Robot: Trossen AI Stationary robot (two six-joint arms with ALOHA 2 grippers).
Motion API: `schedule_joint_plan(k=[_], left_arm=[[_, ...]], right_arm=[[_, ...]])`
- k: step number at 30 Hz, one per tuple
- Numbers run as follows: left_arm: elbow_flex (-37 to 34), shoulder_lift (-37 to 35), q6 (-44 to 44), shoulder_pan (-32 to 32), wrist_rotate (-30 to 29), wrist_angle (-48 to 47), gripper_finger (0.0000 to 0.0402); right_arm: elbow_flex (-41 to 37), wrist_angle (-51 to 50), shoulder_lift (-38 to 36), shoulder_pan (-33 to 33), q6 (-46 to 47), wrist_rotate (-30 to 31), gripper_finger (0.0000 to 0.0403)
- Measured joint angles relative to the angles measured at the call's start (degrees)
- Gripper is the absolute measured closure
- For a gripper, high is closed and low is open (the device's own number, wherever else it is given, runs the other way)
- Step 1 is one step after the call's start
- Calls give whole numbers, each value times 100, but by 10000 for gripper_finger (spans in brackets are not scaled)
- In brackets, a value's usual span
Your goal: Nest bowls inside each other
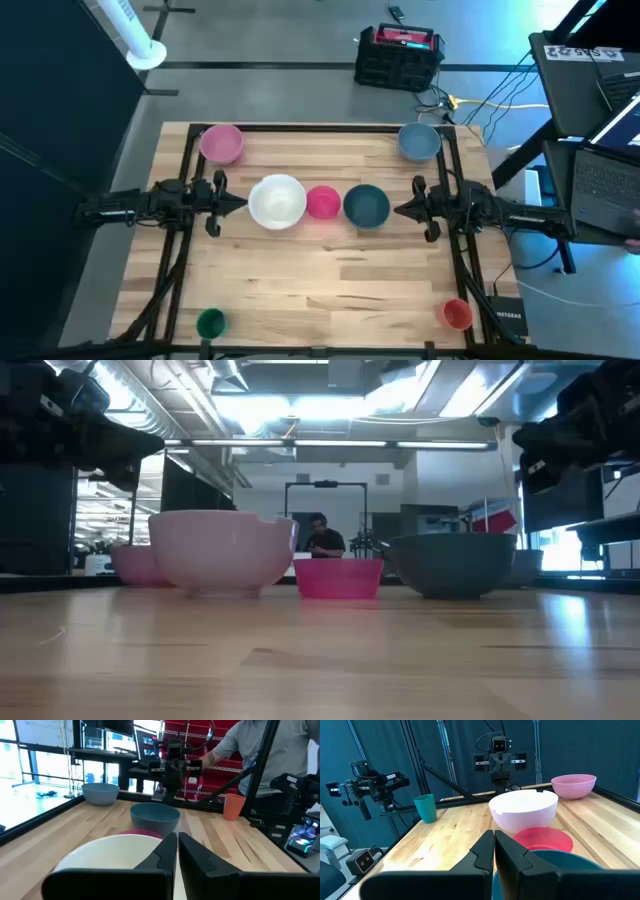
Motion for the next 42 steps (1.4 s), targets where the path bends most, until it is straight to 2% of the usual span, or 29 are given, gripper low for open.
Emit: schedule_joint_plan(k=[39, 42], left_arm=[[0, 0, 1, -1, -1, 0, 402], [1, 0, 1, -2, -2, 0, 402]], right_arm=[[0, 2, 0, 2, -6, 0, 402], [0, 51, 0, 2, -777, 205, 402]])
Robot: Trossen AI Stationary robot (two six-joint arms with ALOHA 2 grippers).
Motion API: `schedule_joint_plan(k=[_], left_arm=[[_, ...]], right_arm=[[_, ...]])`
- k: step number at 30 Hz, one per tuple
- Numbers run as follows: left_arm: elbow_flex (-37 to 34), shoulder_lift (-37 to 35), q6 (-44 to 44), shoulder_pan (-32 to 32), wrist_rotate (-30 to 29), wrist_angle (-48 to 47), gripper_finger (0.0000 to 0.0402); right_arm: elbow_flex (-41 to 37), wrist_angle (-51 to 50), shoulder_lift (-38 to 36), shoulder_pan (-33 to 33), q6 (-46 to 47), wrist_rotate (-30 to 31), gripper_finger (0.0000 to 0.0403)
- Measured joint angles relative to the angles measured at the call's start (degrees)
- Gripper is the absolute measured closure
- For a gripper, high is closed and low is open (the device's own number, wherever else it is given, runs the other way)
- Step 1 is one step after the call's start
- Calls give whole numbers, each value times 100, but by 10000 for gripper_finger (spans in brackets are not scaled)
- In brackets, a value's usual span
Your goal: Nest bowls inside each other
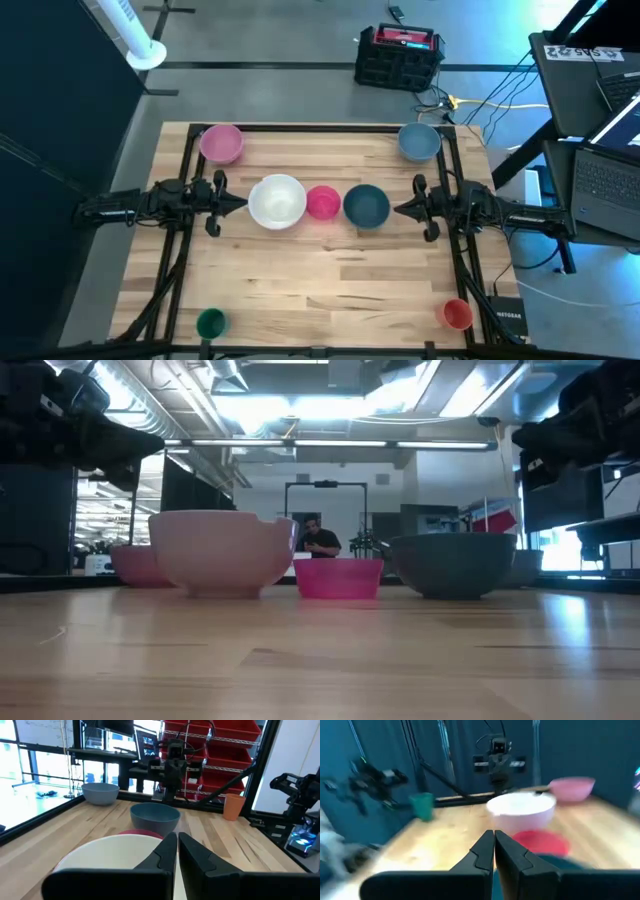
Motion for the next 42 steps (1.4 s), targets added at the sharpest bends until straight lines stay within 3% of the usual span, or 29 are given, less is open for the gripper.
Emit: schedule_joint_plan(k=[12, 16, 30, 42], left_arm=[[1, 0, 1, 0, -1, 0, 402], [-1, 0, 1, 0, -1, 0, 402], [-1, 0, 240, 3, -5, 25, 402], [21, -3, -711, 71, -476, 94, 402]], right_arm=[[0, -61, 2, 0, -574, 331, 402], [0, -62, 2, 0, -147, 295, 402], [0, -62, 2, 0, -115, 342, 402], [0, -60, 2, 0, -115, 401, 402]])
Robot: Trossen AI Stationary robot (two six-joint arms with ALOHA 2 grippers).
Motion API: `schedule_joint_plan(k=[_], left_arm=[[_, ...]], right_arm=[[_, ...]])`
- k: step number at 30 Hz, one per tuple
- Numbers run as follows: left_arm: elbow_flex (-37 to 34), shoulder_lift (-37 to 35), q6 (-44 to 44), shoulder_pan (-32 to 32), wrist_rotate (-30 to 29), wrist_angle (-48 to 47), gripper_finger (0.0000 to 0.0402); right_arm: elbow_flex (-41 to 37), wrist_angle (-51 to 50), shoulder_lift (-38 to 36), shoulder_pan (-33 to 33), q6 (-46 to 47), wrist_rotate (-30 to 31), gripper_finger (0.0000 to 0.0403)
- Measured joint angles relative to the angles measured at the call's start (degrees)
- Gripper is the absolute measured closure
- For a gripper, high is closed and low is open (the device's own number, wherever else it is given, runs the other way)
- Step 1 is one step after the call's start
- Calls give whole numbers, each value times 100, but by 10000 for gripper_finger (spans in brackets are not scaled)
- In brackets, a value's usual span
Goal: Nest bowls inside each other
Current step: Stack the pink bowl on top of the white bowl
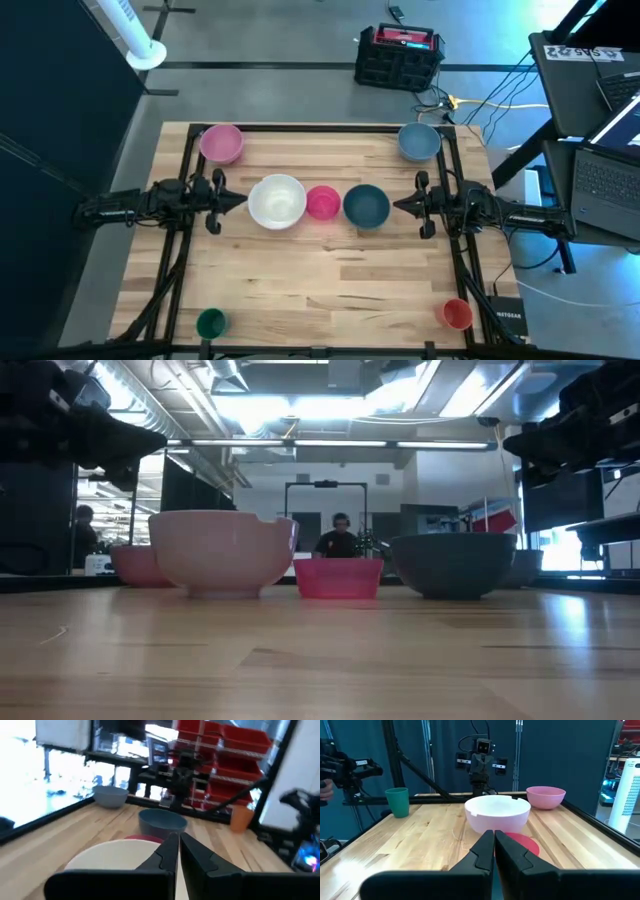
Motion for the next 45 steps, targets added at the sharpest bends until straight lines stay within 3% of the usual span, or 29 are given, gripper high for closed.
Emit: schedule_joint_plan(k=[4, 9, 18, 31, 34, 38, 45], left_arm=[[268, 30, -851, 261, -264, -261, 402], [1217, 595, -1071, 647, -614, -986, 402], [3840, 3134, -740, 1495, -787, -2003, 402], [7270, 5871, -297, 3200, -897, -4792, 402], [7589, 6282, -212, 3603, -899, -5731, 402], [7614, 6703, 259, 3931, -683, -6681, 399], [7541, 7225, 1054, 4413, 313, -6719, 342]], right_arm=[[0, 0, 0, 0, 0, 46, 402], [0, 40, 0, 0, 2, 104, 402], [0, 548, 0, 0, 844, 1382, 402], [0, 753, -2, 0, 2939, 2321, 402], [0, 658, -2, 0, 3553, 2372, 402], [0, 457, -1, 0, 3631, 2353, 402], [0, 153, -2, 0, 4048, 2254, 402]])
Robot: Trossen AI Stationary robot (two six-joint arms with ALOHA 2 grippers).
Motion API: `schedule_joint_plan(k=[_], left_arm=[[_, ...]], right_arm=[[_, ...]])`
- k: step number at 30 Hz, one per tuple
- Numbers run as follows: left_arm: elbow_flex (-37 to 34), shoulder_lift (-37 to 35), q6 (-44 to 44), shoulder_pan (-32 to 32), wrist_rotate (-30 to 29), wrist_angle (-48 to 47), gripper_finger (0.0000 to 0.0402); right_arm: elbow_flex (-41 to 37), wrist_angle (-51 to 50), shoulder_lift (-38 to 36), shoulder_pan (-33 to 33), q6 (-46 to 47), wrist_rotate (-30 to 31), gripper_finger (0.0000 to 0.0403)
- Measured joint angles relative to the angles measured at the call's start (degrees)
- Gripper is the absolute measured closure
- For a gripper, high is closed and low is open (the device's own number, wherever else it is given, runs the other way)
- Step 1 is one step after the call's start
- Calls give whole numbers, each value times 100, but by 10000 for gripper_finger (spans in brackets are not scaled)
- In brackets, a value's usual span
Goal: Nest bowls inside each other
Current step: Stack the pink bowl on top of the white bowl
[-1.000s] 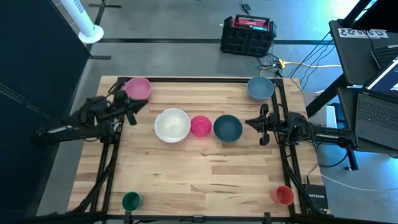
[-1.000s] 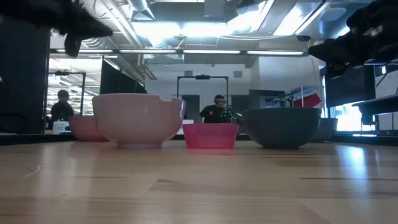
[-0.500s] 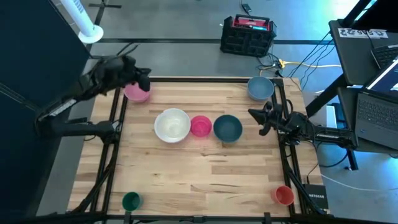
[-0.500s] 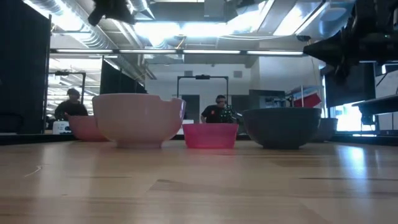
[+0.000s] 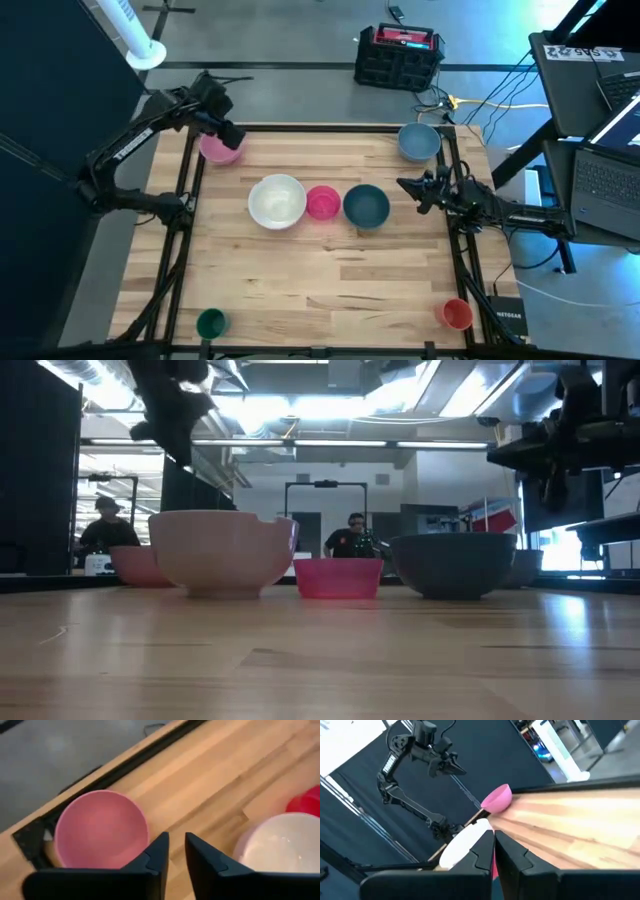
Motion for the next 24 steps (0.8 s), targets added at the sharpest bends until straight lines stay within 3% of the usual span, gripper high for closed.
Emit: schedule_joint_plan(k=[3, 14, 24], left_arm=[[0, 230, 320, 148, 56, 186, 308], [-8, 1464, 922, 321, -214, -332, 267], [-507, 1899, 822, 252, -419, -157, 263]], right_arm=[[0, -154, 4, 0, 224, 62, 402], [2, -141, 26, 0, 813, 219, 402], [2, -131, 60, 0, 1186, 341, 402]])
